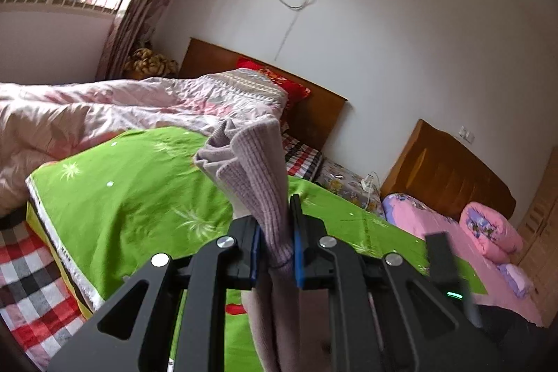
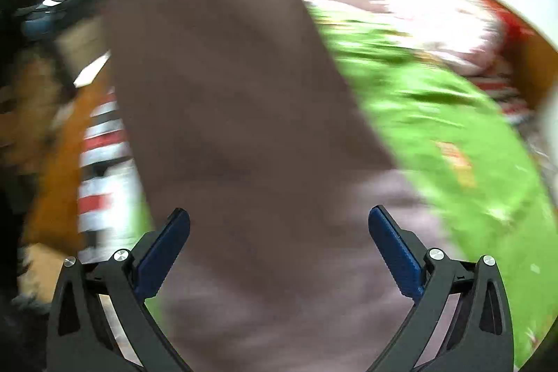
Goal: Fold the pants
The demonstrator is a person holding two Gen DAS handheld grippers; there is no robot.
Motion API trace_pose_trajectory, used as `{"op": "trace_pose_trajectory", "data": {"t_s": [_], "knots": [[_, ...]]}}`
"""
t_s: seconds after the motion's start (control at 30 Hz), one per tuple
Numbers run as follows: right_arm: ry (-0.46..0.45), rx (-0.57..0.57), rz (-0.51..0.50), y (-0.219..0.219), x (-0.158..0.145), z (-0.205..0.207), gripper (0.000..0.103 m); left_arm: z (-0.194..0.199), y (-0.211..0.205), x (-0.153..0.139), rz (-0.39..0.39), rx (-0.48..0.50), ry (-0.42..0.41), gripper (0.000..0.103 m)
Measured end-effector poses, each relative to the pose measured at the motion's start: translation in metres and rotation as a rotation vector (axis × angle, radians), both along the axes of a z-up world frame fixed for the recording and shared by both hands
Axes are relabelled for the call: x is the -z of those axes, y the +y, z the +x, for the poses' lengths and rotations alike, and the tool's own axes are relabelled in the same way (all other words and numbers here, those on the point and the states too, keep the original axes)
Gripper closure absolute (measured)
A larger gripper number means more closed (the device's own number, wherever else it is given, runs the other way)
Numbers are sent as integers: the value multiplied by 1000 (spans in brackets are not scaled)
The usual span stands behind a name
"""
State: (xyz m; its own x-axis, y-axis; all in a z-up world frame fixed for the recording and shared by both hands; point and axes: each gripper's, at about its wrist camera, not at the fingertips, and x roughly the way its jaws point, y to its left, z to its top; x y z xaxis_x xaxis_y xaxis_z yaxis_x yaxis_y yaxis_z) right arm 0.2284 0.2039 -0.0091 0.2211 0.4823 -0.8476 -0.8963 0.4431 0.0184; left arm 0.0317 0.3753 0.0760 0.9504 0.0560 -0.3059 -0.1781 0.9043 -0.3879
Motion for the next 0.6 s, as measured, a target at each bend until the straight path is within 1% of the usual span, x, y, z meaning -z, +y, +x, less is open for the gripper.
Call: {"op": "trace_pose_trajectory", "data": {"t_s": [0.03,0.07,0.13,0.17,0.2,0.23,0.27,0.3,0.33,0.37,0.4,0.47,0.5,0.53,0.57,0.6], "knots": [[63,10,22,-4,6,9,4,1,-5,-4,9,10,-3,89],[87,-1,60,-8,4,13,4,2,-9,-7,16,23,-8,89],[67,-26,9,-7,1,9,4,8,-22,-16,35,49,-10,89],[45,-14,-25,-9,-3,4,5,13,-30,-22,53,66,-9,89],[30,-14,-32,-15,-10,-7,5,15,-37,-27,65,78,-9,89],[36,-36,-10,-19,-14,-16,4,19,-47,-34,89,97,-10,89],[52,-81,31,-29,-16,-29,4,20,-54,-37,102,106,-9,89],[32,-102,29,-31,-13,-42,4,25,-66,-42,123,123,-4,89],[-23,-105,-31,-29,-4,-53,5,29,-74,-45,128,131,-3,89],[-93,-90,-11,-33,-3,-64,5,31,-78,-45,127,137,-3,89],[-92,-78,-14,-36,-4,-64,5,36,-86,-45,122,152,-3,89],[-45,-20,-12,-46,-13,-57,5,40,-96,-45,121,163,1,89],[-25,18,17,-59,-25,-56,5,42,-103,-45,126,172,7,89],[-8,36,68,-74,-35,-58,5,43,-111,-47,137,182,13,89],[13,49,126,-94,-48,-60,5,43,-120,-49,156,191,17,89],[13,83,179,-122,-63,-64,5,41,-135,-53,186,211,17,89]]}}
